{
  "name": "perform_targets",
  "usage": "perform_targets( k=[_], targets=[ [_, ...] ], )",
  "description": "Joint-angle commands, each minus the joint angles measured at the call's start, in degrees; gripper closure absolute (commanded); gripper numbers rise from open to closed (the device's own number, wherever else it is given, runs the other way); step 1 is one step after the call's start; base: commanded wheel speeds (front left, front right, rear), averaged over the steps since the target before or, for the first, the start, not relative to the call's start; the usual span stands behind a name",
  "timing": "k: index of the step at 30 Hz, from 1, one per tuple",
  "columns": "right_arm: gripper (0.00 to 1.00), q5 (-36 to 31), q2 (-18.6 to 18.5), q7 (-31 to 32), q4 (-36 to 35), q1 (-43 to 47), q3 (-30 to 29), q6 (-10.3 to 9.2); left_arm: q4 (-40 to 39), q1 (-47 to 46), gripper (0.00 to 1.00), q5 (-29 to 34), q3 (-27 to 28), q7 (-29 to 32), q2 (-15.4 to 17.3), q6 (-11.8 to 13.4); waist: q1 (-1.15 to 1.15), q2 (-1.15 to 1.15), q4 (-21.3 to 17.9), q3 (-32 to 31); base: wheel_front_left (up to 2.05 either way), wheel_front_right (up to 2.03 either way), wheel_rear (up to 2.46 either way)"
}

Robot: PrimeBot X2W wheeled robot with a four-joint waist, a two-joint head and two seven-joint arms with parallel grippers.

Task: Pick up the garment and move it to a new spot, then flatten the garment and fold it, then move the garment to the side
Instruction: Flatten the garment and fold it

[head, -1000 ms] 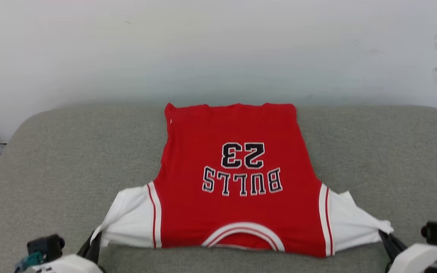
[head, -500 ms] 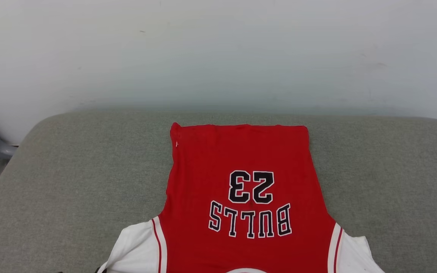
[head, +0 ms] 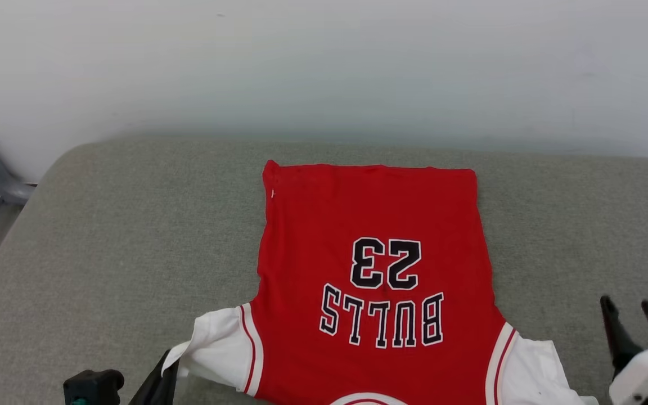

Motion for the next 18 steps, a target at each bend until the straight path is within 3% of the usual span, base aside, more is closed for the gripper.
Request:
perform_targets(
  k=[1, 9, 18],
  targets=[
    [0.00, 0.34, -1.00, -0.32, 1.68, -4.20, -0.31, -0.04, -0.80, -1.30, 1.00, 0.68, -0.09, -0.36, -0.14, 0.14, 0.00, 0.00, 1.30, 1.37, 0.00, 0.00, 0.00],
    [0.00, 2.79, -6.11, 5.20, 15.46, -25.23, 0.42, -0.03, -4.04, -7.26, 1.00, 3.30, -0.88, -0.90, -1.73, -1.12, 0.00, 0.00, 5.98, 8.96, 0.00, 0.00, 0.00],
    [0.00, -0.65, -11.69, 22.31, 29.77, -47.90, 3.60, -0.03, -4.19, -13.93, 1.00, 5.98, -2.08, -1.76, -5.75, -4.54, 0.00, 0.00, 11.41, 17.84, 0.00, 0.00, 0.00]
  ],
)
